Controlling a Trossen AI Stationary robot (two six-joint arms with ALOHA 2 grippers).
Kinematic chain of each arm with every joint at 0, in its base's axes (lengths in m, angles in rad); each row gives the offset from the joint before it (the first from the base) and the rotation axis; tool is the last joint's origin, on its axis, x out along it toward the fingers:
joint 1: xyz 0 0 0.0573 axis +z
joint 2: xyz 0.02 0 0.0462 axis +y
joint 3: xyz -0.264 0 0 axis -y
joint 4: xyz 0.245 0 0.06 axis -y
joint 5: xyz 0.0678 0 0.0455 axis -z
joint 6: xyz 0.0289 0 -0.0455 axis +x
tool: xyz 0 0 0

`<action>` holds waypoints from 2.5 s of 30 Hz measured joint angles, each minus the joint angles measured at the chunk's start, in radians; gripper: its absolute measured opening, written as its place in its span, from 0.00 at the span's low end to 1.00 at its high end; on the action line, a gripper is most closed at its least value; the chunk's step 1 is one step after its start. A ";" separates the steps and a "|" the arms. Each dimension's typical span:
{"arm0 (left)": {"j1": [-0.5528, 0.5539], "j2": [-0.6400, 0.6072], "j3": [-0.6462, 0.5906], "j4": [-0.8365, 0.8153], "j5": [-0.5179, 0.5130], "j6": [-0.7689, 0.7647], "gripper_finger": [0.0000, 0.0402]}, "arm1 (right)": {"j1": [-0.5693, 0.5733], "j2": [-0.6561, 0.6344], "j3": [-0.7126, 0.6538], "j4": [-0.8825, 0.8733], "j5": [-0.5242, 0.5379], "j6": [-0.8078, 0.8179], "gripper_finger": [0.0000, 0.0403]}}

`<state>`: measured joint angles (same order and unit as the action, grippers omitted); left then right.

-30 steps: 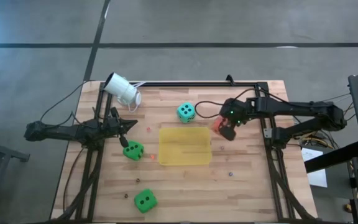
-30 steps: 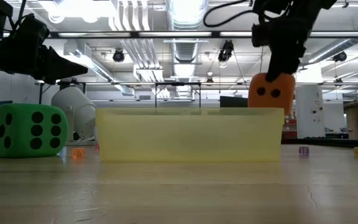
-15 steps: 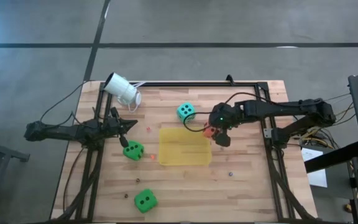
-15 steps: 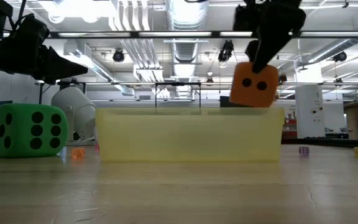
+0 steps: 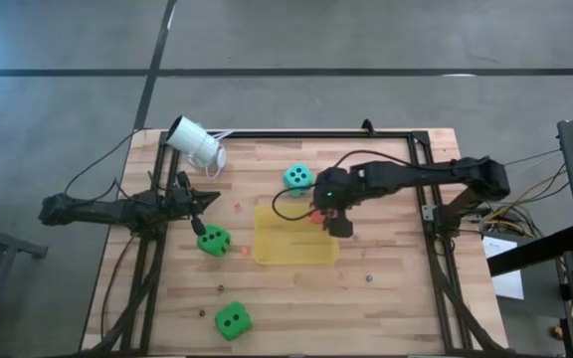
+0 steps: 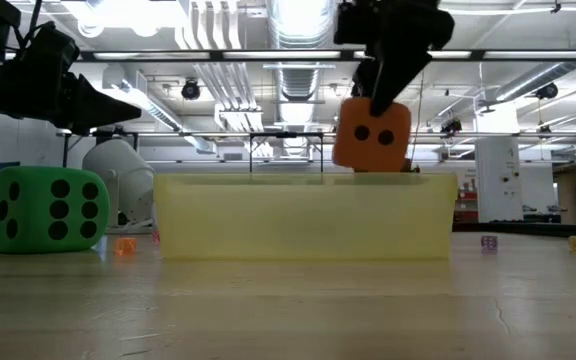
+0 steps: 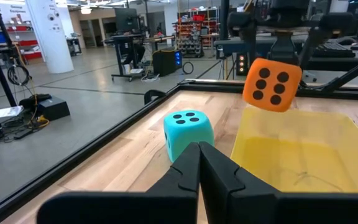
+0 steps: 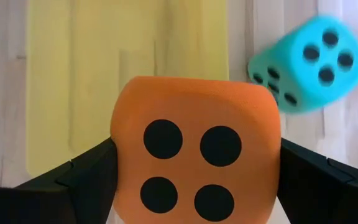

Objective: Pick & Place Dice
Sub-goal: Put the big orange dice into the yellow bin

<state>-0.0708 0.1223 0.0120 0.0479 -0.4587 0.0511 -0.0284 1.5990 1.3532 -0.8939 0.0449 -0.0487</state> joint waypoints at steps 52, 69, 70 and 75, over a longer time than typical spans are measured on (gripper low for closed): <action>0.000 0.000 -0.006 -0.028 0.381 0.020 0.02 | 0.004 0.042 -0.059 0.082 -0.149 0.046 0.85; 0.000 -0.001 -0.006 -0.028 0.381 0.019 0.02 | 0.004 0.117 -0.065 0.086 -0.079 0.030 0.85; 0.000 0.000 -0.006 -0.028 0.381 0.019 0.02 | 0.003 0.117 -0.065 0.086 -0.078 0.030 0.85; 0.000 0.000 -0.006 -0.028 0.381 0.016 0.02 | 0.004 0.126 -0.067 0.085 -0.079 0.027 0.85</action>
<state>-0.0708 0.1219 0.0055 0.0196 -0.0779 0.0673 -0.0242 1.7251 1.2861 -0.8088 -0.0338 -0.0217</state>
